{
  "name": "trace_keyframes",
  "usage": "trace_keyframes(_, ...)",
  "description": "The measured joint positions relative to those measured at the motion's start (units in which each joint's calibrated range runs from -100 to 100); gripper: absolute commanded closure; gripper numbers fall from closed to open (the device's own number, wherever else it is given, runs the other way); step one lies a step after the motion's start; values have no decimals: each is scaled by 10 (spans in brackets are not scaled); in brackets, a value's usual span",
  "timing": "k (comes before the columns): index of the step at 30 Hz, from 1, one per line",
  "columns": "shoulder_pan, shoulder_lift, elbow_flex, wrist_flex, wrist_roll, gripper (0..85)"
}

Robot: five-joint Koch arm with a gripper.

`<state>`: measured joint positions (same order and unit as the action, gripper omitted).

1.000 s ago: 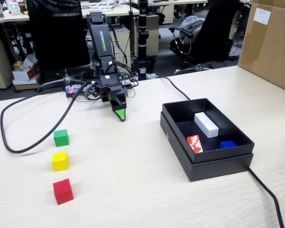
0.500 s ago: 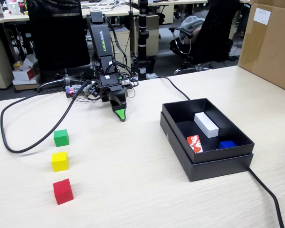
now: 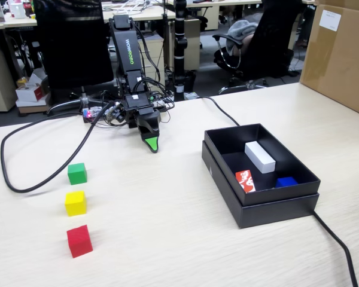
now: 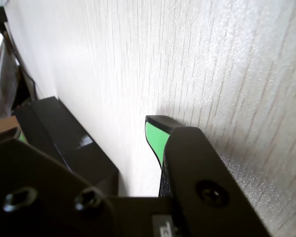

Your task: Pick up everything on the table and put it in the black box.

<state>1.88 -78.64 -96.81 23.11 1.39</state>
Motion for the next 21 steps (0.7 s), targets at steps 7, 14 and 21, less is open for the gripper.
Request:
trace_keyframes(7, 3, 1, 0, 0, 0, 374)
trace_keyframes(14, 1, 1, 5, 0, -2, 378)
trace_keyframes(21, -22, -32, 164, -218, -13, 379)
